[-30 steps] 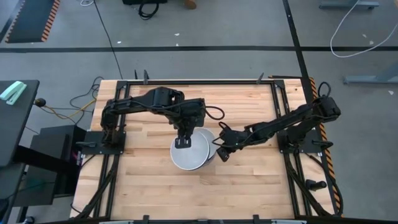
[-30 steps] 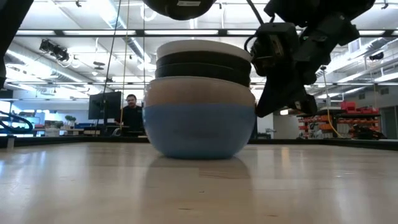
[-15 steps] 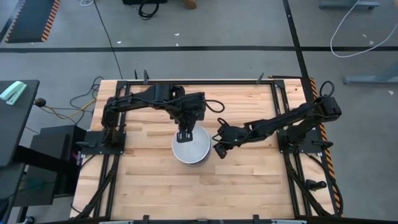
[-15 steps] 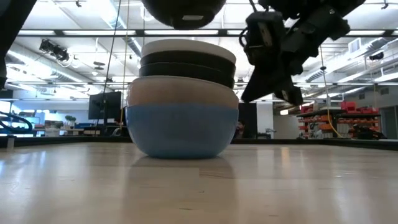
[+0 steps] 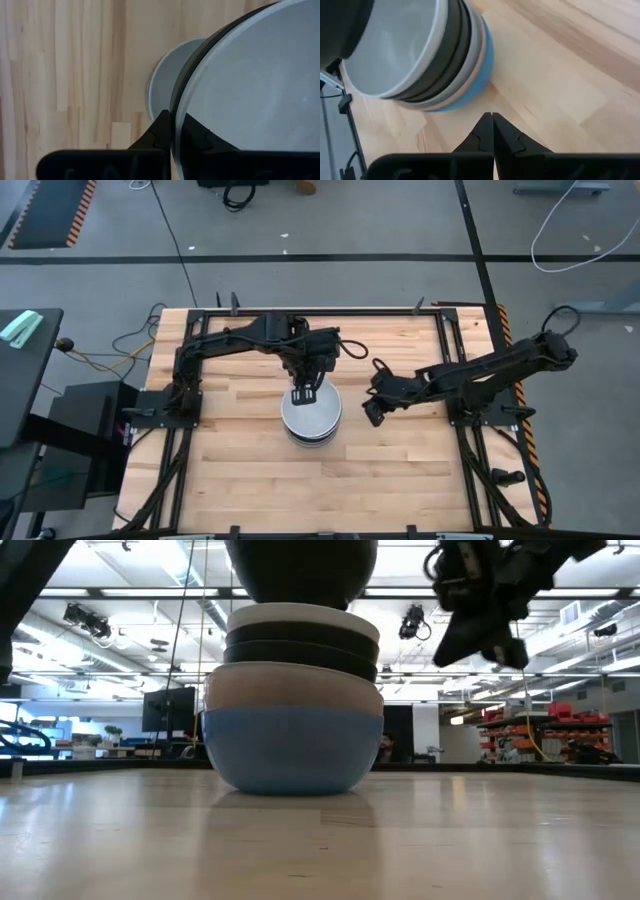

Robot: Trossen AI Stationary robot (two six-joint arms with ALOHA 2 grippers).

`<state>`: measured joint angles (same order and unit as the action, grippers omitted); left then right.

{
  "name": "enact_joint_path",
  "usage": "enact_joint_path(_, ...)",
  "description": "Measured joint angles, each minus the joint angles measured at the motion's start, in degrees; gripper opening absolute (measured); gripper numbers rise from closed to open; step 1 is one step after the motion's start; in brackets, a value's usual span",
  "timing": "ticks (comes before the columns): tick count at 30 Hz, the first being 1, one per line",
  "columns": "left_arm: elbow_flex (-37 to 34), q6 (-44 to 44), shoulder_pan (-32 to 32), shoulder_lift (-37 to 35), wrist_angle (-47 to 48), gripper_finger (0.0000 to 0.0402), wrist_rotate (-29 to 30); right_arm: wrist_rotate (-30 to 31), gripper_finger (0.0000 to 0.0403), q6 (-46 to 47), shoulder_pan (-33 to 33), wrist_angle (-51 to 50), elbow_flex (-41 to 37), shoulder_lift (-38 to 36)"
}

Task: Nest bowls inside each other
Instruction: Stack the stacked bowls on top of the stacked bowls

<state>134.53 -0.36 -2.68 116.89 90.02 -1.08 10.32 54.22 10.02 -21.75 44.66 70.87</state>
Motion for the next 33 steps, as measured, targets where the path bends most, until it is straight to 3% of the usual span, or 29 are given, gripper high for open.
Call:
enact_joint_path(11, 0.0, 0.9, -1.1, 2.3, -0.1, 0.0018, 0.5, 6.8, 0.0, 5.7, 5.9, -10.8, 0.0, -8.7)
enact_joint_path(17, -1.4, 1.5, -1.3, 3.6, 0.0, 0.0018, 0.7, 8.1, 0.0, 6.3, 8.2, -11.0, 0.0, -9.1)
enact_joint_path(25, -9.9, 1.9, -1.3, 3.8, -0.2, 0.0018, 0.4, 8.1, 0.0, 6.2, 8.7, -11.1, 0.0, -9.1)
enact_joint_path(33, -8.7, 2.3, -1.2, 3.7, -1.0, 0.0019, 1.2, 8.1, 0.0, 5.8, 8.7, -11.2, 0.0, -9.1)
